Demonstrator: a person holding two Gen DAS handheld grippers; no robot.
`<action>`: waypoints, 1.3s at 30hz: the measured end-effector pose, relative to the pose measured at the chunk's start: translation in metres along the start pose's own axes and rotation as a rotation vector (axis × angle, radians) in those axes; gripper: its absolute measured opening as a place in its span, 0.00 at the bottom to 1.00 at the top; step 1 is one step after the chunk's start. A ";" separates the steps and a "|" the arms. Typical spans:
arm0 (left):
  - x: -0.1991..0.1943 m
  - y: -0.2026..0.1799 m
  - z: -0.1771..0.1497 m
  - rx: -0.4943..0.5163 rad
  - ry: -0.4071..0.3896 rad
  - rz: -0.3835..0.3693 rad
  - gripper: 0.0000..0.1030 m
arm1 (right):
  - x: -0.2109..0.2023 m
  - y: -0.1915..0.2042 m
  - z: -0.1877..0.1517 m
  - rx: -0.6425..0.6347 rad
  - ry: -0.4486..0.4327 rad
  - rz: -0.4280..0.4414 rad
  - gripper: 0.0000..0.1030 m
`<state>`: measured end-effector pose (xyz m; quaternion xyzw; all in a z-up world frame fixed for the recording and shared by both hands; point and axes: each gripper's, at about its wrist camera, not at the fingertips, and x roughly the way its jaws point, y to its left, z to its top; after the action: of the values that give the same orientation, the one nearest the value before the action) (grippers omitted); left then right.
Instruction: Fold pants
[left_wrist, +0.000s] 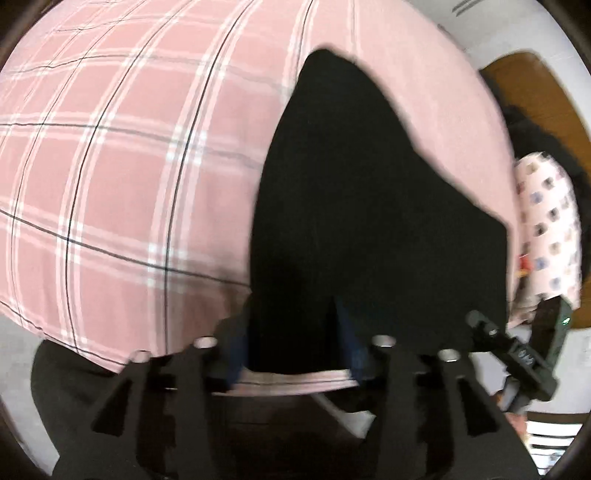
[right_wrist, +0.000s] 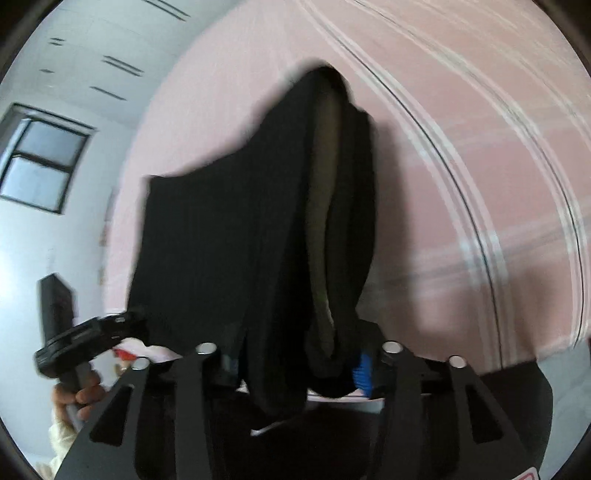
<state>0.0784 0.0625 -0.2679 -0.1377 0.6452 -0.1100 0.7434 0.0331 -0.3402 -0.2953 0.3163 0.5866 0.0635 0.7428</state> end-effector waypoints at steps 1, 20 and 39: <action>0.004 -0.001 0.001 0.000 -0.009 0.004 0.63 | 0.001 -0.004 0.000 0.026 -0.004 0.010 0.63; -0.042 -0.069 -0.007 0.095 -0.123 0.036 0.27 | -0.046 0.053 -0.012 -0.036 -0.103 0.032 0.36; -0.142 -0.074 -0.052 0.145 -0.258 0.095 0.20 | -0.111 0.110 -0.063 -0.192 -0.146 0.113 0.35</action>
<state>0.0081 0.0386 -0.1175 -0.0657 0.5407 -0.1024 0.8324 -0.0279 -0.2799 -0.1500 0.2803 0.5034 0.1380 0.8056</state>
